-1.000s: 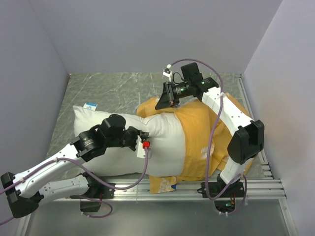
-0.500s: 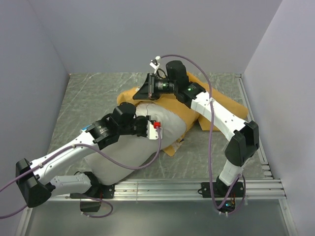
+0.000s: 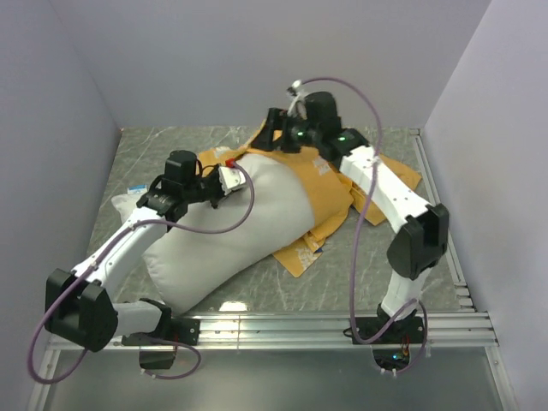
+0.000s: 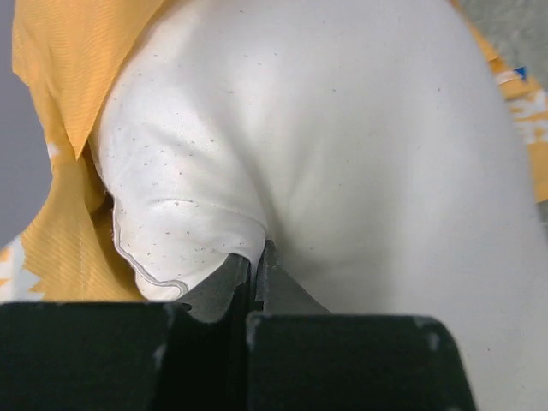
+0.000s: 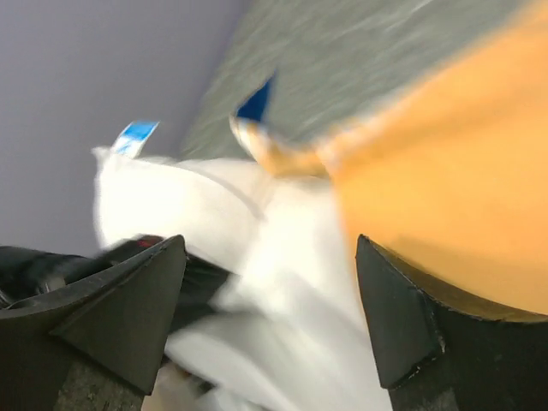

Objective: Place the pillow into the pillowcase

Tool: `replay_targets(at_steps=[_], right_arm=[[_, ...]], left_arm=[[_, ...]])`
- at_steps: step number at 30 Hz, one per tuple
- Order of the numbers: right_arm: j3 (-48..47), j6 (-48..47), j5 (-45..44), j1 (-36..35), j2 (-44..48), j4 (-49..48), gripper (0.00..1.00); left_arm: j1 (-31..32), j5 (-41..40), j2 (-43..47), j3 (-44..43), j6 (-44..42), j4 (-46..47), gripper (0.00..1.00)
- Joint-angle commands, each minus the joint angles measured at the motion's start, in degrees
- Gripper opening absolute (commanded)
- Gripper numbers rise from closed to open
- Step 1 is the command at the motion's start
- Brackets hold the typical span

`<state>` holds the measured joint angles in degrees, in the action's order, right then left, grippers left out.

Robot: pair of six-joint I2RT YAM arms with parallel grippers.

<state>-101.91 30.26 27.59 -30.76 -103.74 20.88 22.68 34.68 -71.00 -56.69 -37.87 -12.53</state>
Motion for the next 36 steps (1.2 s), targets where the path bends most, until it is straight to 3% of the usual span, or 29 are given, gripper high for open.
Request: replay_targets(at_steps=[1, 6, 10, 16, 22, 29, 32, 33, 36], right_arm=[[3.87, -20.09, -14.82, 1.85, 11.71, 4.17, 0.82], [10.67, -32.71, -34.17, -3.68, 14.63, 6.44, 0.77], [8.23, -35.0, -35.5, -6.23, 9.46, 10.22, 0.78], [9.26, -40.62, -48.84, -7.65, 2.68, 9.09, 0.72], [14.53, -43.0, -56.23, -7.73, 3.81, 3.12, 0.55], [14.2, -45.2, -58.89, -7.12, 4.87, 1.09, 0.54], [13.05, -45.2, -58.01, -6.42, 3.81, 2.23, 0.43], [12.18, -44.94, -57.4, -6.33, 3.2, 3.1, 0.29], [8.59, -42.93, -50.05, -6.15, 2.76, 7.56, 0.0]], left_arm=[[-1.05, 6.28, -2.64, 1.93, 1.39, 1.36, 0.0], [-1.06, 7.07, -7.39, 1.4, 3.68, 5.67, 0.0], [-1.06, 6.72, -9.15, 0.01, 3.24, 4.89, 0.0], [-1.32, 6.46, -8.98, 0.0, 2.8, 3.66, 0.0], [-2.02, 6.54, -9.15, 0.87, 4.91, 4.45, 0.0], [-2.9, 6.72, -11.17, -0.09, 6.93, 4.62, 0.0], [-3.25, 6.72, -11.88, -0.97, 8.41, 5.24, 0.0], [-3.51, 6.72, -12.31, -1.06, 8.77, 5.5, 0.0], [-4.13, 7.94, -13.63, -2.81, 12.81, 6.12, 0.0]])
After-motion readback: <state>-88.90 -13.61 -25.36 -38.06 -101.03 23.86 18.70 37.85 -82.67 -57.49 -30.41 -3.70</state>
